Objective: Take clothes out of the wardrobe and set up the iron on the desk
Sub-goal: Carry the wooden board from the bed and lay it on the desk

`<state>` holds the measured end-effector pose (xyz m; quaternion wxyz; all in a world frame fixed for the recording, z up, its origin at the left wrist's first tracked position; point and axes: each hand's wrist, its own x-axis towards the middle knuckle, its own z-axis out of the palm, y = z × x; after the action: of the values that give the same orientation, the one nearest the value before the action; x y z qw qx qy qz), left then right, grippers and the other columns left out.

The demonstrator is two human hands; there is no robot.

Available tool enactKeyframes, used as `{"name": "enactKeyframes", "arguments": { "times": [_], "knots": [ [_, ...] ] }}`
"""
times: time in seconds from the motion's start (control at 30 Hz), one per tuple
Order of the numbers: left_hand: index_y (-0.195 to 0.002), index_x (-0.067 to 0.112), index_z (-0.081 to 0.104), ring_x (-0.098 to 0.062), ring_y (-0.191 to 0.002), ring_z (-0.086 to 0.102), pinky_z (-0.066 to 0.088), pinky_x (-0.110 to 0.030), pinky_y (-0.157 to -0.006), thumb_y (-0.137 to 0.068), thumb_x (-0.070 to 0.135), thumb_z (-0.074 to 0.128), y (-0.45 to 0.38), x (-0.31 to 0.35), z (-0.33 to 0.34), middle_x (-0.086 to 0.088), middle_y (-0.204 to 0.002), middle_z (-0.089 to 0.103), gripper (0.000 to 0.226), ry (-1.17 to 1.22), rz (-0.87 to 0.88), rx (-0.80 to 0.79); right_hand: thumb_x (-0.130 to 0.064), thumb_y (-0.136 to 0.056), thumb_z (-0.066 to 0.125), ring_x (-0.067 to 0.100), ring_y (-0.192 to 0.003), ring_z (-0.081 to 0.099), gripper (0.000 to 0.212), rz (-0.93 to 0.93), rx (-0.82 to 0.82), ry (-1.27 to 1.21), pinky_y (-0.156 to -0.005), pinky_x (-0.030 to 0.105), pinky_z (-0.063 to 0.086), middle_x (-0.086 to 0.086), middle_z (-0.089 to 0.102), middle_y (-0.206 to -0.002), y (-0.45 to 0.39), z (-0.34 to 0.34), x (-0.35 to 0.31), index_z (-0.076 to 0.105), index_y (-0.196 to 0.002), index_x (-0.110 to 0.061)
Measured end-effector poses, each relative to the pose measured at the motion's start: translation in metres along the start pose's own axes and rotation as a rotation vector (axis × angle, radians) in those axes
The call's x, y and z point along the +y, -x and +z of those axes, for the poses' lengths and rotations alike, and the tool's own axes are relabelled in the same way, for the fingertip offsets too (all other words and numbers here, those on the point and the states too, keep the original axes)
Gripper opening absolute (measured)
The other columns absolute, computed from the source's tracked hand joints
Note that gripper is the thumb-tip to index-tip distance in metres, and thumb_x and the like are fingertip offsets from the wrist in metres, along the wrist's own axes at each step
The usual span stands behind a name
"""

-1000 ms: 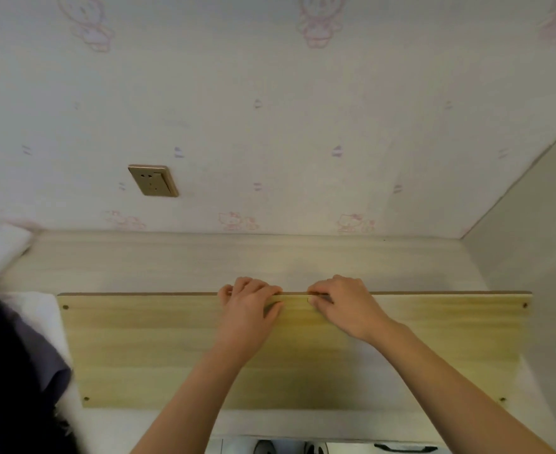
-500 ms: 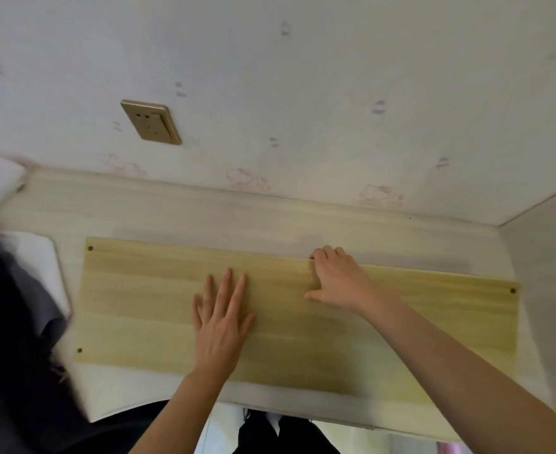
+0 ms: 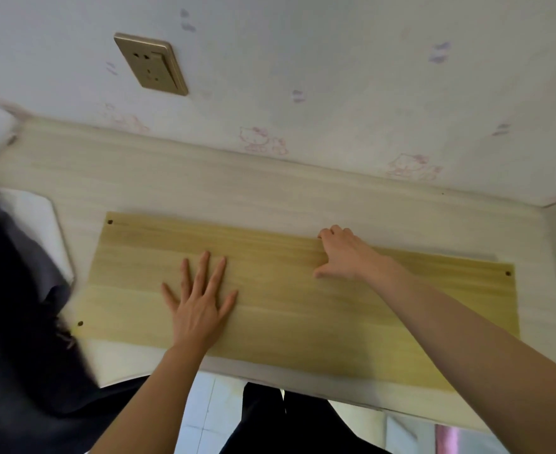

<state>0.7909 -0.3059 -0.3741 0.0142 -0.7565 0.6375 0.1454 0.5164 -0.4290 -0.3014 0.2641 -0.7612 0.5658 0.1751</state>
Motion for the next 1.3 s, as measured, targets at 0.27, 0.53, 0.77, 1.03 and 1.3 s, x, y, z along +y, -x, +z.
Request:
{"name": "enactKeyframes", "arguments": {
  "times": [0.27, 0.53, 0.77, 1.03, 1.3],
  "knots": [
    [-0.146, 0.053, -0.005, -0.017, -0.148, -0.008, 0.004, -0.067, -0.109, -0.086, 0.071, 0.019, -0.008, -0.007, 0.005, 0.021, -0.157, -0.007, 0.067, -0.023, -0.033, -0.006, -0.049, -0.072, 0.076, 0.034, -0.121, 0.042, 0.083, 0.017, -0.045, -0.005, -0.094, 0.045, 0.041, 0.015, 0.043, -0.130, -0.016, 0.000, -0.006, 0.038, -0.133, -0.007],
    [-0.144, 0.056, -0.008, -0.015, -0.146, -0.015, 0.000, -0.065, -0.110, -0.085, 0.072, 0.015, -0.014, -0.013, 0.005, 0.019, -0.158, -0.011, 0.065, -0.016, -0.047, -0.055, -0.028, -0.087, 0.059, 0.033, -0.114, 0.034, 0.032, -0.019, 0.142, 0.120, -0.085, 0.044, 0.050, 0.010, 0.034, -0.123, -0.009, -0.002, -0.013, 0.051, -0.112, -0.010],
    [-0.143, 0.056, -0.009, -0.016, -0.146, -0.015, -0.001, -0.066, -0.110, -0.084, 0.073, 0.010, -0.014, -0.014, 0.002, 0.017, -0.159, -0.011, 0.065, -0.007, -0.034, -0.066, -0.050, -0.090, 0.048, 0.040, -0.138, 0.022, 0.068, 0.086, 0.160, 0.083, -0.111, 0.052, 0.025, 0.012, 0.023, -0.153, 0.055, 0.080, 0.007, 0.025, -0.149, -0.025],
    [-0.144, 0.055, -0.006, -0.016, -0.147, -0.015, 0.000, -0.067, -0.110, -0.090, 0.068, 0.024, -0.016, -0.014, 0.001, 0.016, -0.159, -0.010, 0.063, -0.004, -0.016, -0.070, -0.061, -0.091, 0.023, 0.038, -0.144, 0.015, 0.065, 0.237, 0.231, 0.072, -0.107, 0.067, 0.020, 0.005, 0.018, -0.159, 0.099, 0.137, 0.022, 0.020, -0.150, -0.034],
    [-0.145, 0.055, 0.002, -0.017, -0.147, -0.012, -0.001, -0.068, -0.108, -0.092, 0.064, 0.031, -0.035, -0.018, -0.004, 0.017, -0.160, -0.007, 0.062, 0.015, 0.026, -0.060, -0.062, -0.091, 0.024, 0.037, -0.146, 0.009, 0.066, 0.254, 0.270, 0.050, -0.106, 0.071, 0.016, 0.004, 0.010, -0.161, 0.089, 0.142, 0.020, 0.015, -0.151, -0.035]
  ]
}}
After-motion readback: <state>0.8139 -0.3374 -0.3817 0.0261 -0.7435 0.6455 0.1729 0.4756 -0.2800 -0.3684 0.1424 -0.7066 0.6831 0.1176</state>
